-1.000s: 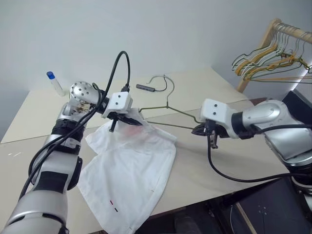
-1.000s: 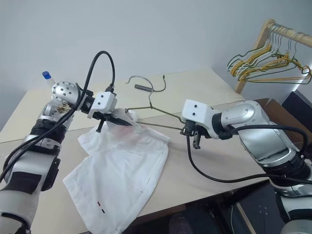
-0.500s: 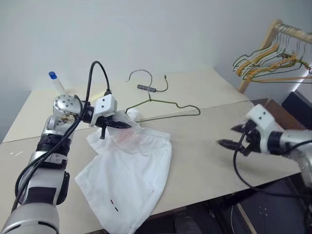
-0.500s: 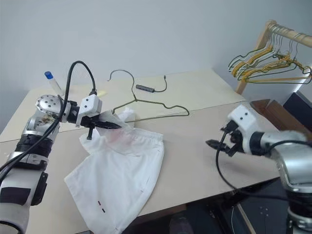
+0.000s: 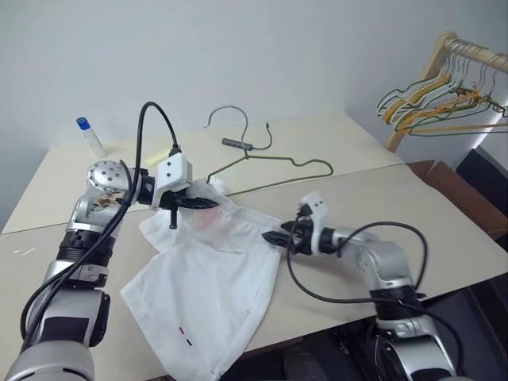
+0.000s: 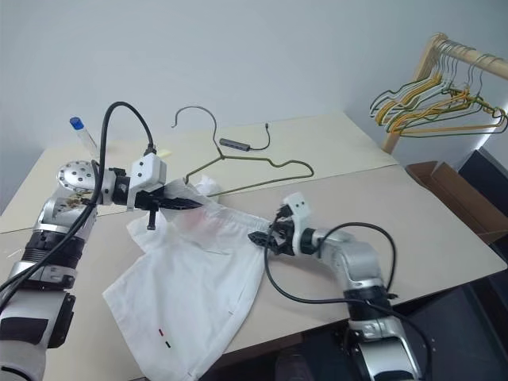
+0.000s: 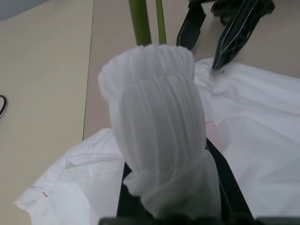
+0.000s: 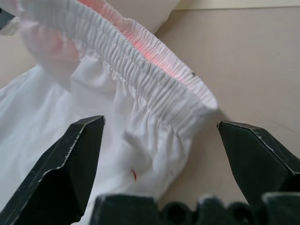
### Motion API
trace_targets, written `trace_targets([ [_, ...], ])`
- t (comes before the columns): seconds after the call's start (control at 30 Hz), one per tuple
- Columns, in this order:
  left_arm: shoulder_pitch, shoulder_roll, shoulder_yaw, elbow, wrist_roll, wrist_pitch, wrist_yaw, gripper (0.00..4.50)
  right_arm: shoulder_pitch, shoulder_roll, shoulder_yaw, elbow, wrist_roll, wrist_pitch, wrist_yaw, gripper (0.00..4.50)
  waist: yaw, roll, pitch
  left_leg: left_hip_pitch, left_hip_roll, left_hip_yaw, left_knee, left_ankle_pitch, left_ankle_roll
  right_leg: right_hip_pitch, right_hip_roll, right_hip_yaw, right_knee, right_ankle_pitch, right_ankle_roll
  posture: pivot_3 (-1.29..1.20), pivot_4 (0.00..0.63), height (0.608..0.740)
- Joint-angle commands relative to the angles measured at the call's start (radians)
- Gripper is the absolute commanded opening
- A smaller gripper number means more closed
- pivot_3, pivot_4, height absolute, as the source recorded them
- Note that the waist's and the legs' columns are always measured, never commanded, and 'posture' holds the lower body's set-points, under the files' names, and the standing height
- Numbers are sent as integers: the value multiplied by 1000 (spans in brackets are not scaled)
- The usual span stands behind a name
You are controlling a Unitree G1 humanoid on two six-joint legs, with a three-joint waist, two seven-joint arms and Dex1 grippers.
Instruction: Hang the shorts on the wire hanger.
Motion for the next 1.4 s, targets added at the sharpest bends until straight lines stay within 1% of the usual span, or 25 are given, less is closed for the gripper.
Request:
trace_targets([
  [0.03, -5, 15, 29, -39, -23, 11, 15, 90, -27, 10, -4, 33, 1, -42, -4, 3218, 2, 0, 0, 0, 0, 0, 0, 0, 0, 0, 0, 0, 0, 0, 0, -134, 0, 740],
  [0.17, 4, 20, 29, -50, -28, 15, 22, 90, -10, 9, -47, -2, 35, -27, -15, 1855, 0, 0, 0, 0, 0, -1, 0, 0, 0, 0, 0, 0, 0, 0, 0, -133, 0, 740],
  [0.33, 32, 38, 25, -55, -26, 14, 9, 90, 38, -14, -135, -122, 126, 12, -6, 169, 0, 0, 0, 0, 0, -1, 0, 0, 0, 0, 0, 0, 0, 0, 0, -141, 0, 740],
  [0.37, 35, 43, 23, -49, -24, 13, 4, 90, 45, -21, -155, -146, 151, 24, -1, 47, -1, 0, 0, 0, 0, -1, 0, 0, 0, 0, 0, 0, 0, 0, 0, -147, 0, 740],
  [0.47, 43, 58, 20, -18, -12, -7, -4, 90, 70, -70, -182, -209, 196, 52, 20, 47, -1, 0, 0, 0, 0, -1, 0, 0, 0, 0, 0, 0, 0, 0, 0, -151, 0, 740],
  [0.53, 51, 74, 21, 3, -7, -25, -18, 90, 82, -115, -200, -210, 211, 56, 36, 47, -1, 0, 0, 0, 0, -1, 0, 0, 0, 0, 0, -1, 0, 0, 0, -160, 0, 740],
  [0.67, 91, 126, 7, 16, 13, -112, -67, 90, 78, -192, -237, -160, 220, 46, 38, 47, -3, 0, 0, 0, 0, -1, 0, 0, 0, 1, 0, 0, 0, 0, 0, -165, 0, 740],
  [0.8, 127, 142, 21, -10, -24, -118, -94, 90, 63, -260, -258, -121, 237, 39, 57, 47, -2, 0, 0, 0, 0, -1, 0, 0, 0, 1, 0, -1, -1, 0, 0, -165, 0, 740],
  [0.9, 145, 151, 22, -11, -19, -126, -91, 90, 49, -297, -259, -84, 238, 24, 68, 47, -1, 0, 0, 0, 0, -1, 0, 0, 0, 1, 0, -1, -1, 0, 0, -164, 0, 740],
  [1.07, 163, 166, 15, -8, 18, -123, -33, 90, 42, -344, -257, -81, 254, 21, 92, 47, 0, 0, 0, 0, 0, -1, 0, 0, 0, 1, 0, -1, -1, 0, 0, -160, 0, 740],
  [1.23, 169, 147, 40, -16, -20, -76, 15, 90, 52, -372, -252, -80, 256, 11, 114, 47, 1, 0, 0, 0, 0, -1, 0, 0, 0, 1, 0, -1, -1, 0, 0, -159, 0, 740],
  [1.4, 200, 159, 28, -40, -34, -69, 7, 90, 60, -384, -255, -98, 260, 11, 120, 47, -2, 0, 0, 0, 1, -1, 0, 0, 1, 1, 0, -1, -1, 0, 0, -166, 0, 740],
])
